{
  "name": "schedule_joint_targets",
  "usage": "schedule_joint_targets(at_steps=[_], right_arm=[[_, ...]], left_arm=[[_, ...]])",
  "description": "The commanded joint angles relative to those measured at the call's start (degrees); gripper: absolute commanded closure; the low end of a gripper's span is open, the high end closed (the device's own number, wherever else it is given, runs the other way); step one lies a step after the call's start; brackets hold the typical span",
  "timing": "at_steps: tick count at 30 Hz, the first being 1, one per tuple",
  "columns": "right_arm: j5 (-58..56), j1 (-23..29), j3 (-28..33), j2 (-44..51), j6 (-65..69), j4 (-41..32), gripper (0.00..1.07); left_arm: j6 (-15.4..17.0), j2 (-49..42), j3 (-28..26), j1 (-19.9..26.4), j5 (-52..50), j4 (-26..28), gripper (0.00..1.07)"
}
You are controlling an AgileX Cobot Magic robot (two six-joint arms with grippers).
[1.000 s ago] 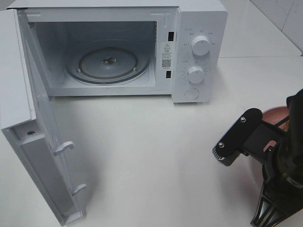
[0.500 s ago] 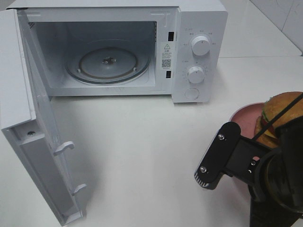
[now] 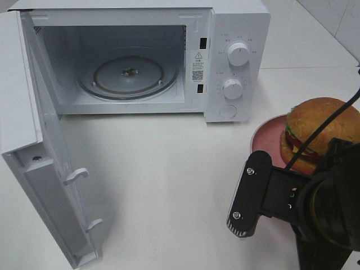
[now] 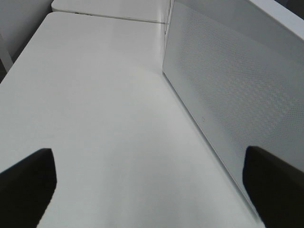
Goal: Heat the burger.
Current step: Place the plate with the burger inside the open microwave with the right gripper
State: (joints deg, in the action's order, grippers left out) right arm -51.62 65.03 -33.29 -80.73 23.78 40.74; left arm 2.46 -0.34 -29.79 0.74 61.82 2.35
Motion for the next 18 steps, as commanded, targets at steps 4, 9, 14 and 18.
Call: schedule_joint_targets(at_steps=[4, 9, 14, 18], right_arm=[[2.6, 0.1, -0.1, 0.6, -3.8, 6.1, 1.06], [5.0, 0.1, -0.1, 0.6, -7.3, 7.8, 1.06], [6.8, 0.1, -0.1, 0.6, -8.3, 9.5, 1.06], [8.9, 0.1, -0.1, 0.6, -9.5, 11.0, 1.06]], left_arm=[[0.0, -1.0, 0.2, 0.2, -0.4, 0.5, 0.07], [0.0, -1.0, 0.2, 0.2, -0.4, 0.5, 0.07], [0.0, -1.0, 0.2, 0.2, -0.4, 0.5, 0.07], [0.0, -1.0, 0.2, 0.2, -0.4, 0.5, 0.07]])
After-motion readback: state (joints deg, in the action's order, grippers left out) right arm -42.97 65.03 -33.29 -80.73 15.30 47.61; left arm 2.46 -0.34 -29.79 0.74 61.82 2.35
